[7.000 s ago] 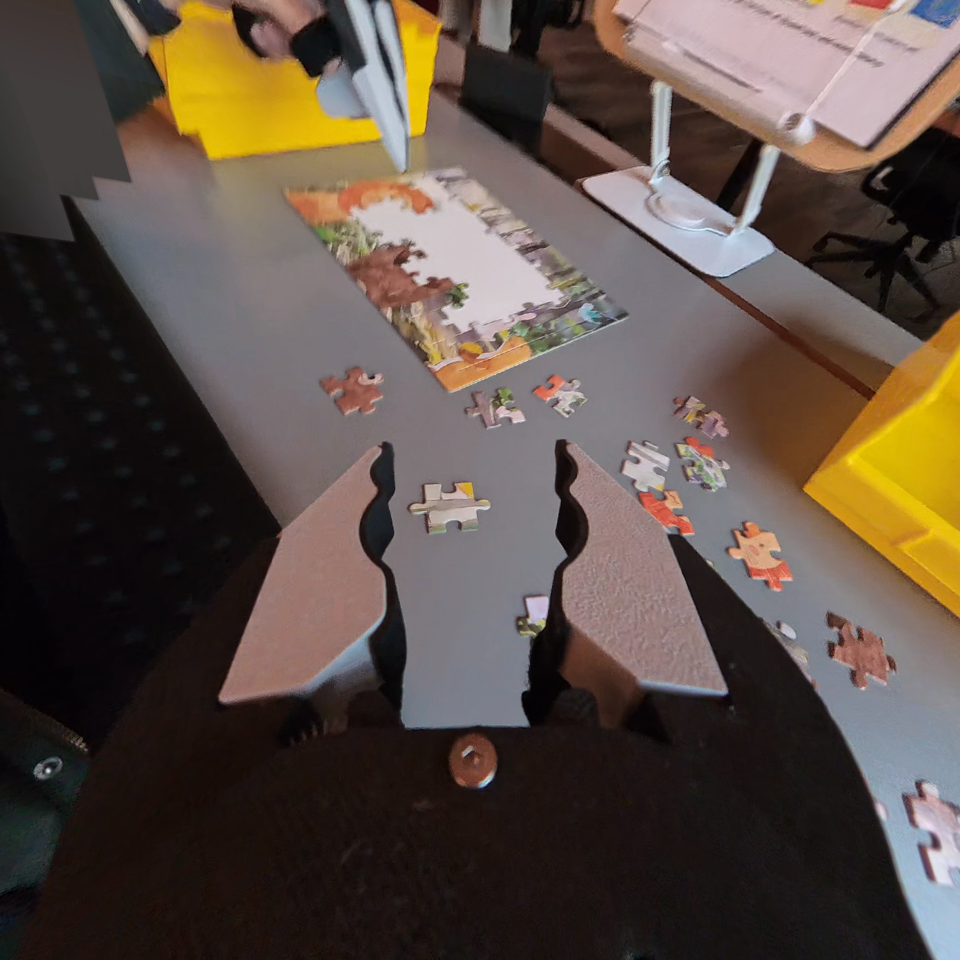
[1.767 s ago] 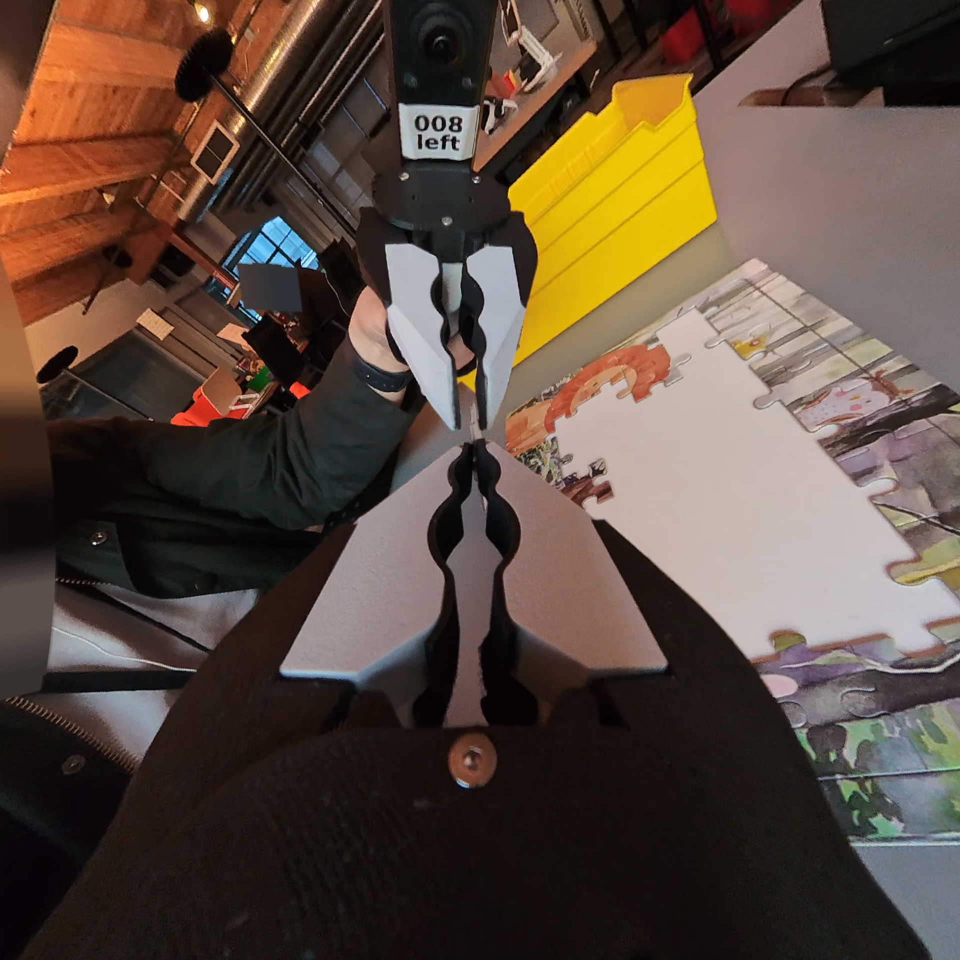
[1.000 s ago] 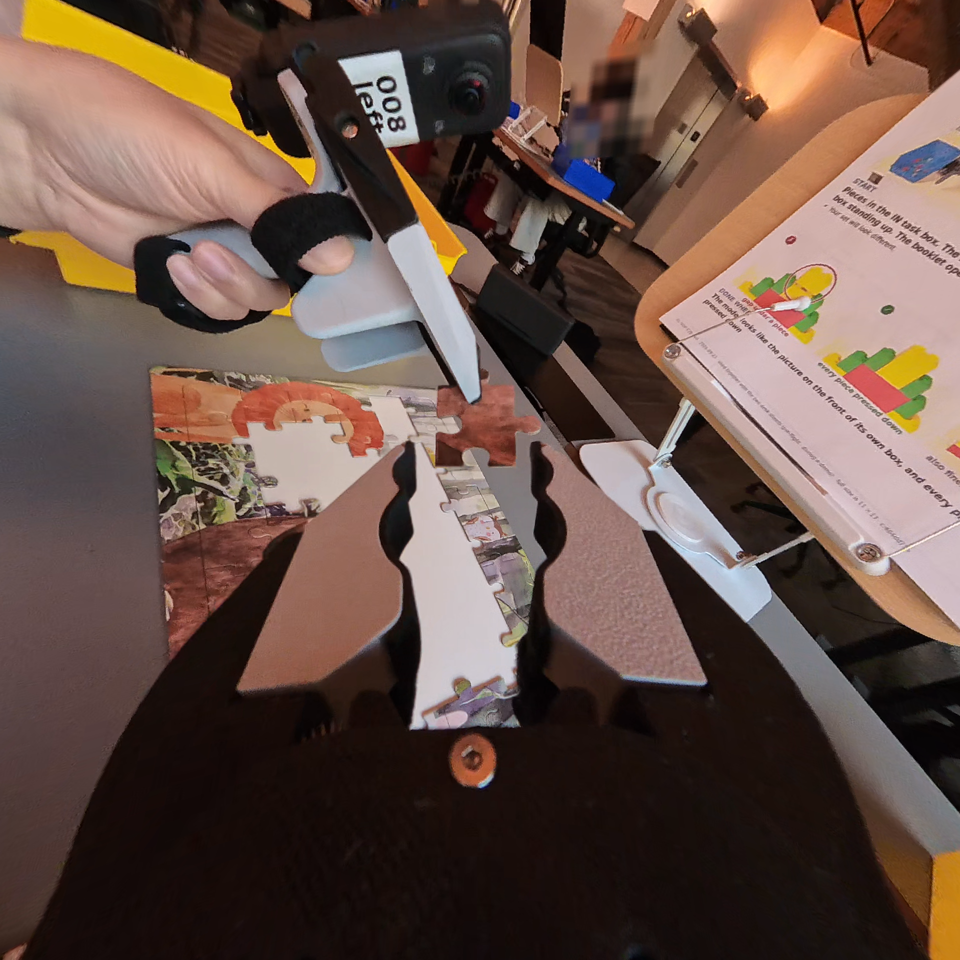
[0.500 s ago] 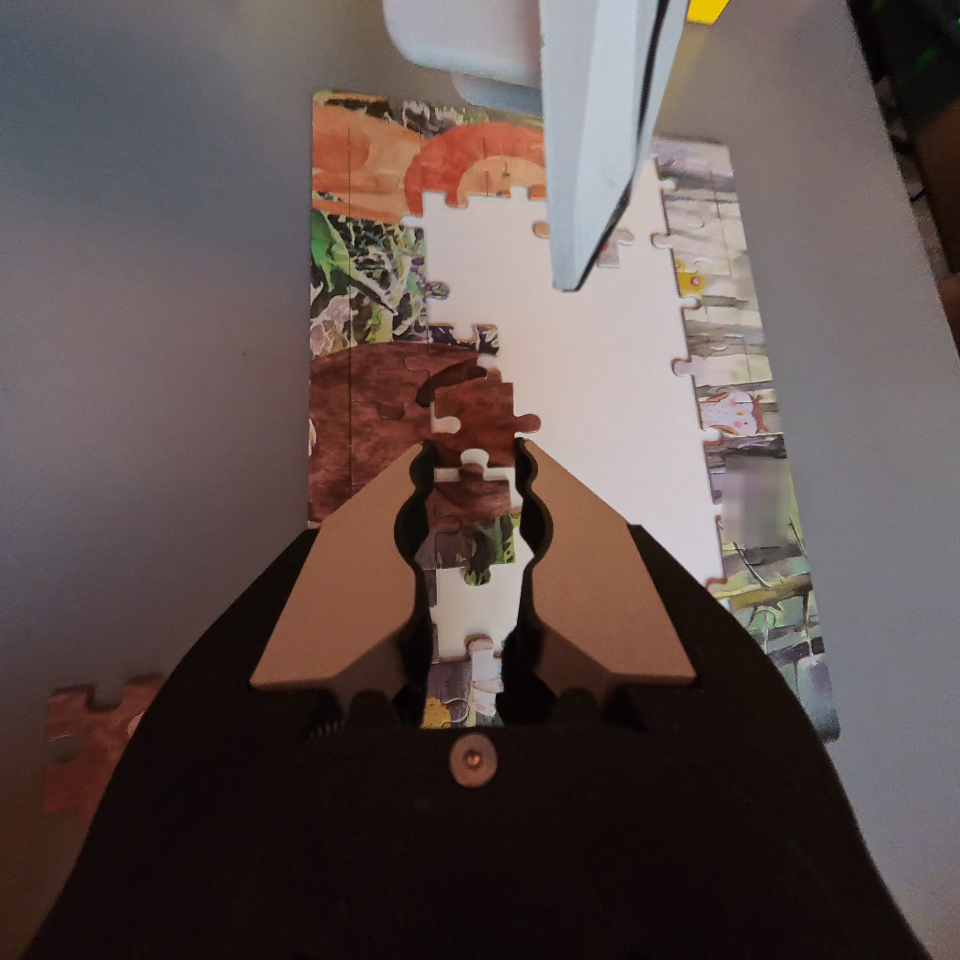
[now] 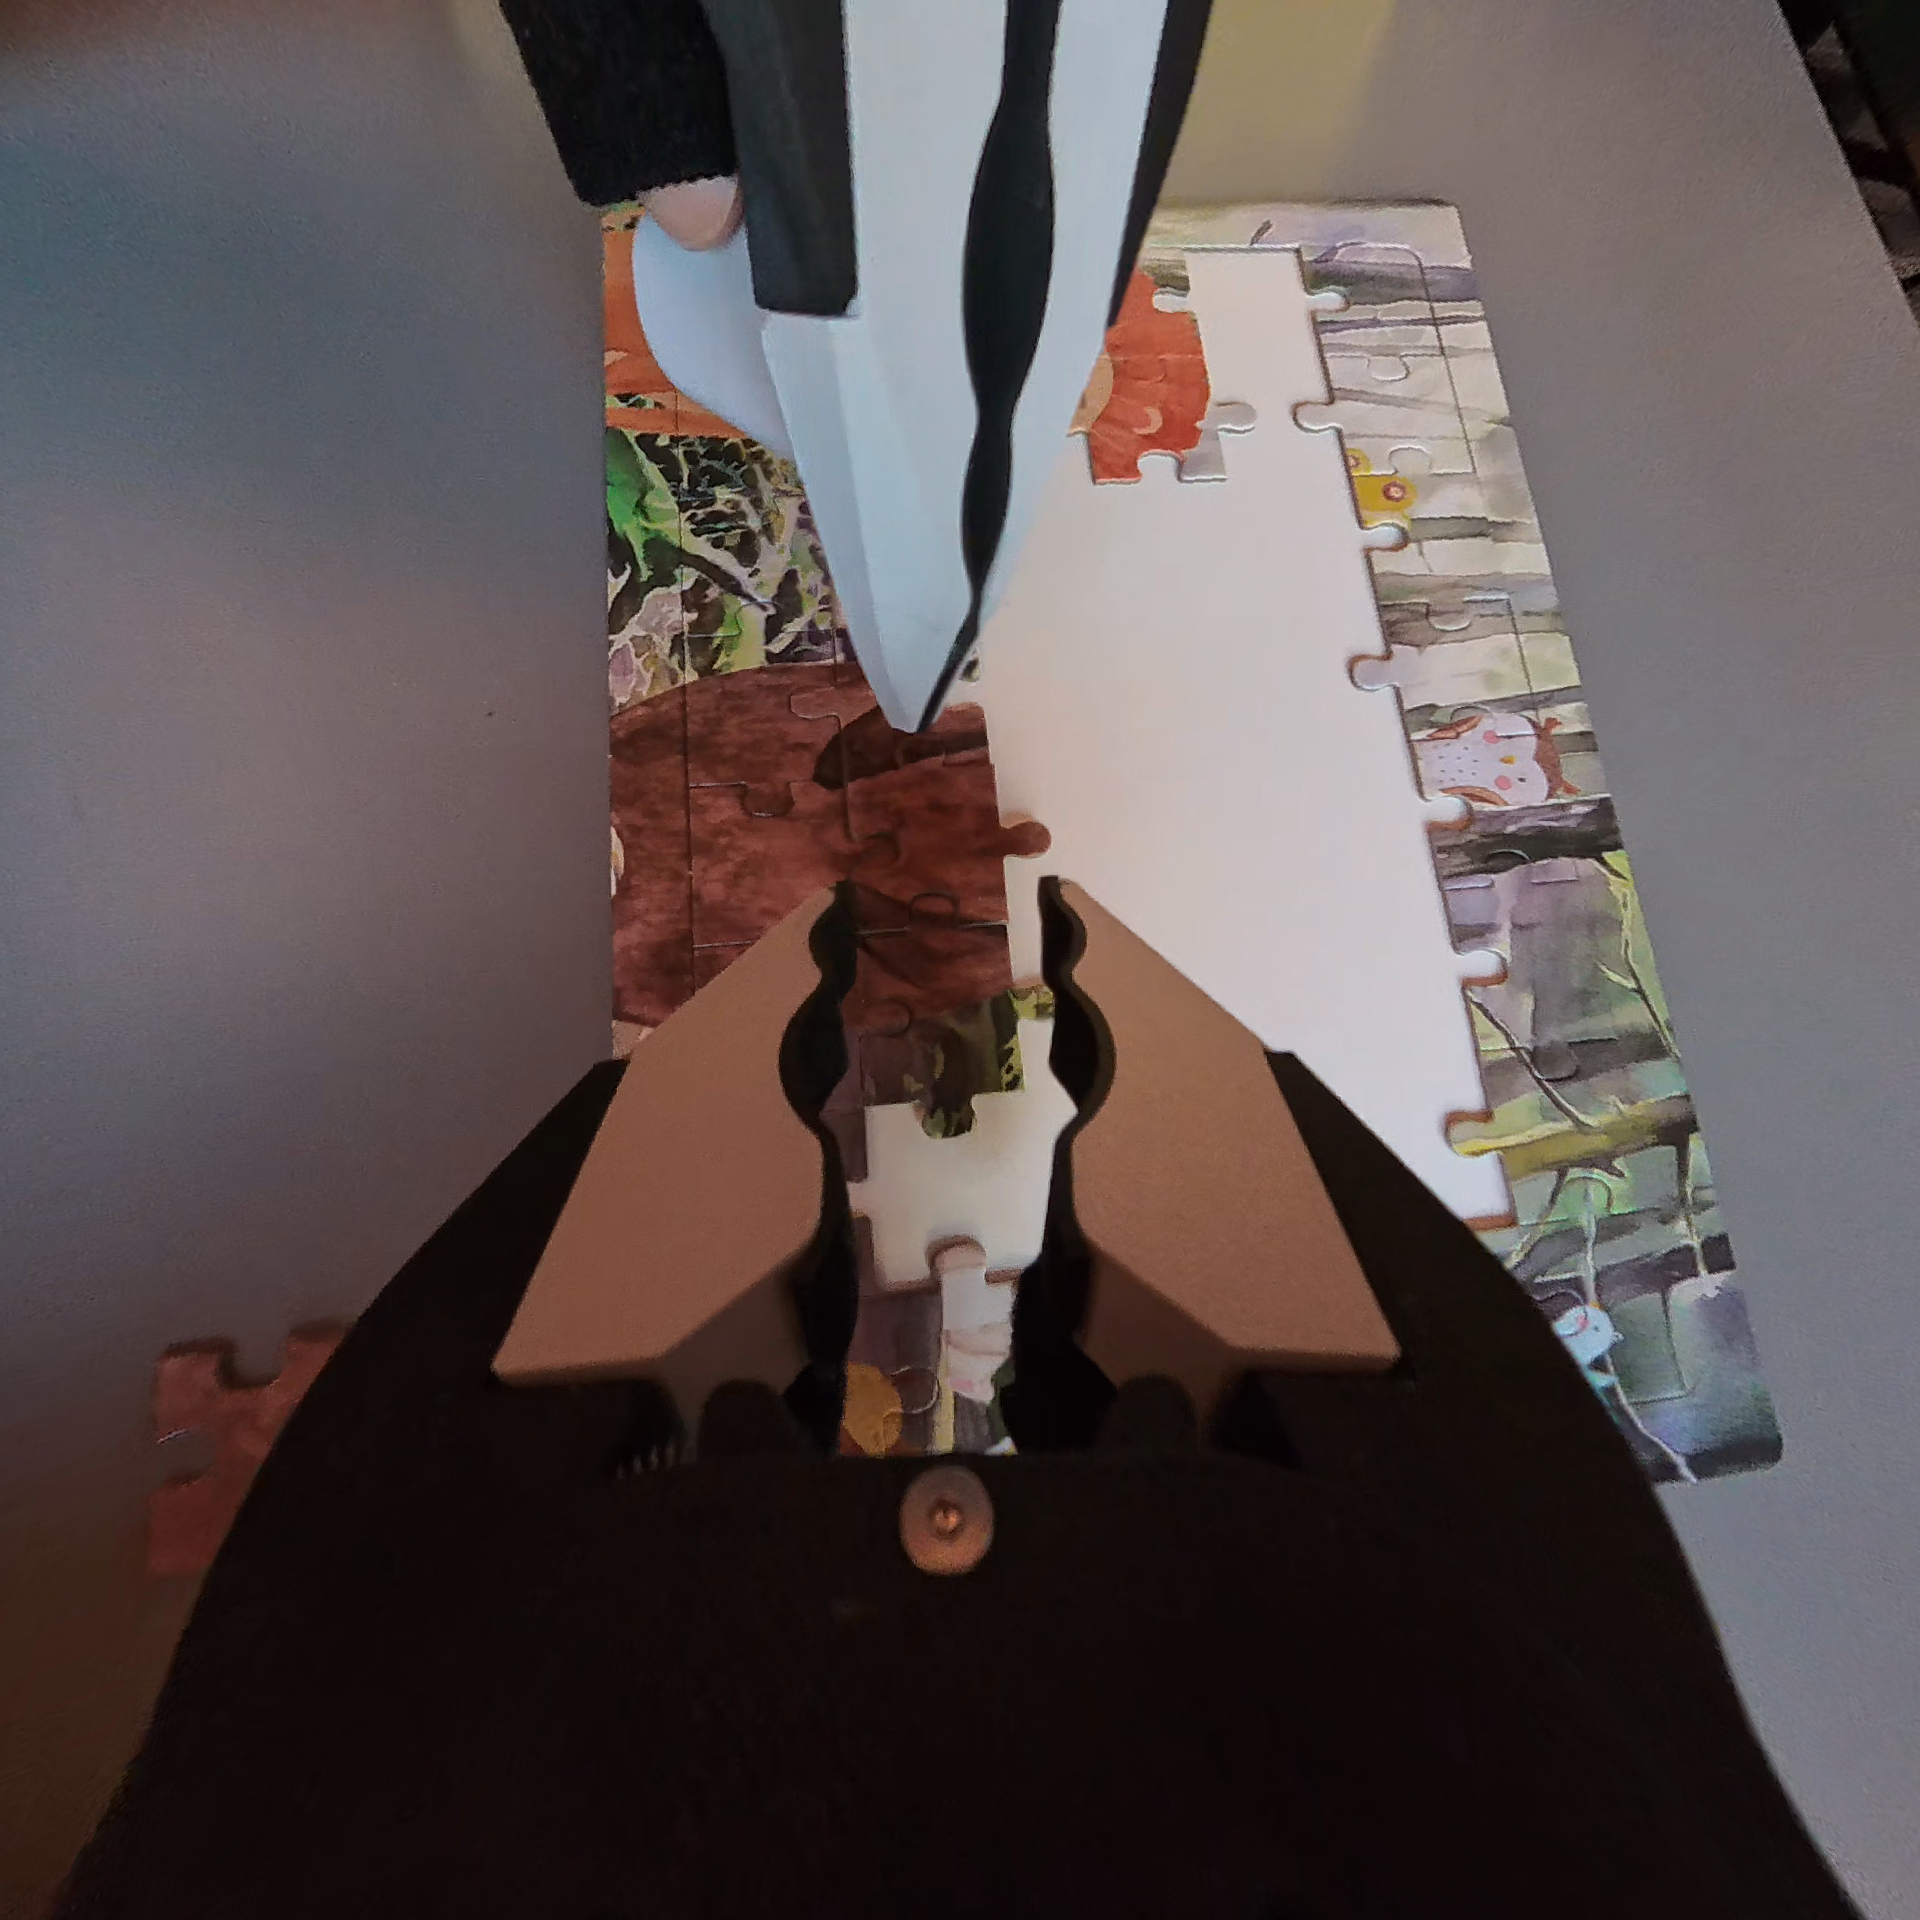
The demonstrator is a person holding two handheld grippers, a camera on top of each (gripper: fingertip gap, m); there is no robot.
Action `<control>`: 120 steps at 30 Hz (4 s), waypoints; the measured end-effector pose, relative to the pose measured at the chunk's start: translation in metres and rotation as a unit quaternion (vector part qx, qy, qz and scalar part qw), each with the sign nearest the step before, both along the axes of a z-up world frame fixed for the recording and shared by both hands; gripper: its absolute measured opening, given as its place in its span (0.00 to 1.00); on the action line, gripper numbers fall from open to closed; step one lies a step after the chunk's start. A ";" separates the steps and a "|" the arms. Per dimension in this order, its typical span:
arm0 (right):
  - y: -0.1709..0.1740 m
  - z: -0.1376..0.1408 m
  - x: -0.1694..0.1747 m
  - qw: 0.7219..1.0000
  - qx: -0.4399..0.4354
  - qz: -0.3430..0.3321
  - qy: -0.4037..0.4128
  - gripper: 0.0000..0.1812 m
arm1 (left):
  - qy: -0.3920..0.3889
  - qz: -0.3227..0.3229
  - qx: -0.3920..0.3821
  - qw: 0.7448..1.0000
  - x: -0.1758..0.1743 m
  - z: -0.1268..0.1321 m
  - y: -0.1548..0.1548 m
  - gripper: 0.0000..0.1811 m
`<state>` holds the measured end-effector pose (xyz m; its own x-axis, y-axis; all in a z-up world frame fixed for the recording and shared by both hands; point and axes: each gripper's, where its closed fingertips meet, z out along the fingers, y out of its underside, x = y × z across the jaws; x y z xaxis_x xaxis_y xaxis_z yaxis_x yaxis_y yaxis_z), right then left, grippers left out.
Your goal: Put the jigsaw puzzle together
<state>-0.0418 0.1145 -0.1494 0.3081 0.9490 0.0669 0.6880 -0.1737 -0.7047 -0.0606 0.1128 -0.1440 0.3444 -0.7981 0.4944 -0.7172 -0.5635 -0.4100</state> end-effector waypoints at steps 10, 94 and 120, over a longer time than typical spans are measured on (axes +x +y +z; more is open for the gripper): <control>0.007 -0.001 -0.004 0.999 -0.016 -0.024 0.031 0.11 | 0.033 -0.018 0.011 0.999 0.003 -0.019 -0.005 0.00; -0.150 -0.002 0.063 0.995 -0.033 -0.073 -0.063 0.11 | -0.063 0.034 -0.019 0.997 -0.007 0.033 0.010 0.00; 0.011 0.019 0.014 0.997 -0.004 -0.068 -0.028 0.17 | -0.094 0.073 -0.022 0.993 -0.002 0.036 0.024 0.00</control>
<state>-0.0280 0.1254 -0.1301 0.4303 0.8992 0.0799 0.6958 -0.2739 -0.6640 -0.0622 0.1370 -0.1081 0.3532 -0.7228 0.5939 -0.5394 -0.6761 -0.5020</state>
